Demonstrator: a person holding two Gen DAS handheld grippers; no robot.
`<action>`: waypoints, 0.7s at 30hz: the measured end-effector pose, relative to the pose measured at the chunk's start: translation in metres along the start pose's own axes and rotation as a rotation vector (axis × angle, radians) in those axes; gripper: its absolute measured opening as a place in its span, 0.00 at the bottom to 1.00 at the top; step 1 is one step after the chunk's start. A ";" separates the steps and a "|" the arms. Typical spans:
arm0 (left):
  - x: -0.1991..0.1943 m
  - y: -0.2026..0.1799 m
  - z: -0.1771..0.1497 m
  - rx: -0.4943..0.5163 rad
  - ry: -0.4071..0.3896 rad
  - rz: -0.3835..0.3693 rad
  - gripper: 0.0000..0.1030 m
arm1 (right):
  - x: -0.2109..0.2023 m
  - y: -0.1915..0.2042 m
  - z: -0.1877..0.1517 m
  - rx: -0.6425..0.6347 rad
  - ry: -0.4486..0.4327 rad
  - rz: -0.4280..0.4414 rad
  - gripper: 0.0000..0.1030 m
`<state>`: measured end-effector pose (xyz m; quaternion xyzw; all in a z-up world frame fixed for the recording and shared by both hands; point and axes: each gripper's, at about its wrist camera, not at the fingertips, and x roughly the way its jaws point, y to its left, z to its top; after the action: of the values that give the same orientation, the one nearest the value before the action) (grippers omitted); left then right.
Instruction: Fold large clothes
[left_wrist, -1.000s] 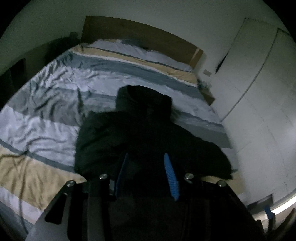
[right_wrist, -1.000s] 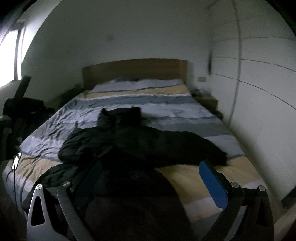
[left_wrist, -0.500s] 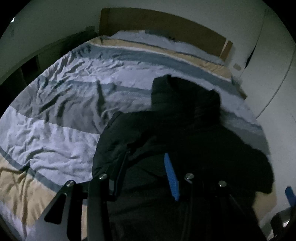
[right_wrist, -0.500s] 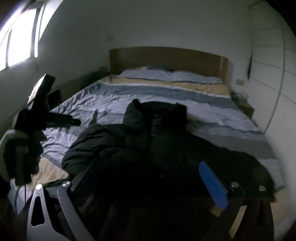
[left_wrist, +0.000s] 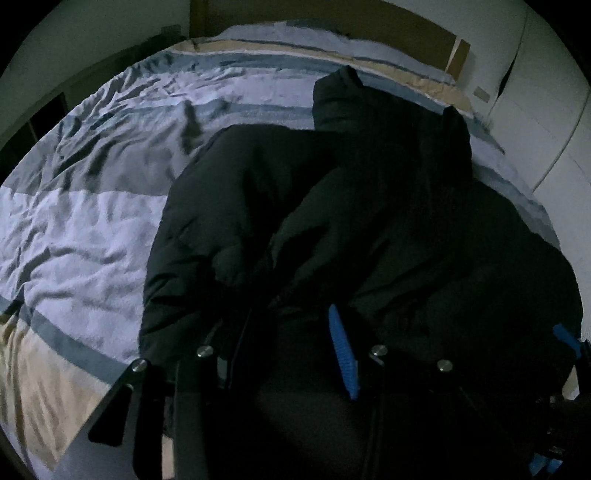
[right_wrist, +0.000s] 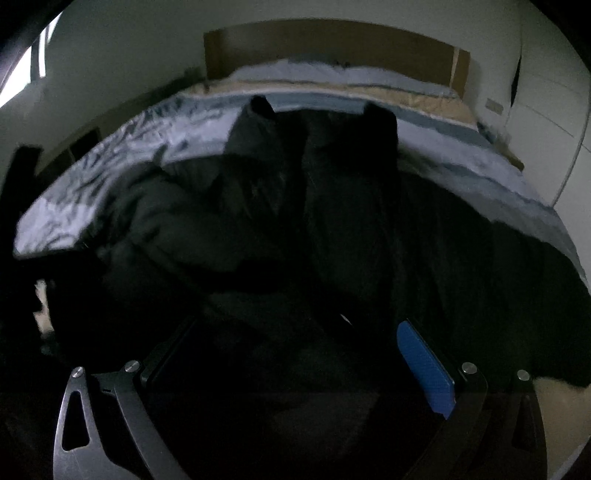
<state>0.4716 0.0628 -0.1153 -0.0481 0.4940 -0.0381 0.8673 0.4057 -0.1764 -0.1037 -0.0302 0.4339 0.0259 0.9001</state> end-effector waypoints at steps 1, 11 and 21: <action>-0.003 0.000 -0.002 0.007 0.009 0.008 0.39 | -0.002 -0.004 -0.005 -0.005 0.007 -0.015 0.99; -0.063 -0.025 -0.025 0.064 -0.044 -0.017 0.39 | -0.047 -0.029 -0.004 0.037 -0.033 -0.080 1.00; -0.079 -0.044 -0.063 0.084 0.027 0.009 0.39 | -0.027 -0.030 -0.029 0.026 0.112 -0.083 1.00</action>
<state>0.3763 0.0252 -0.0748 -0.0089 0.5040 -0.0555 0.8619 0.3689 -0.2093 -0.0997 -0.0377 0.4822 -0.0188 0.8750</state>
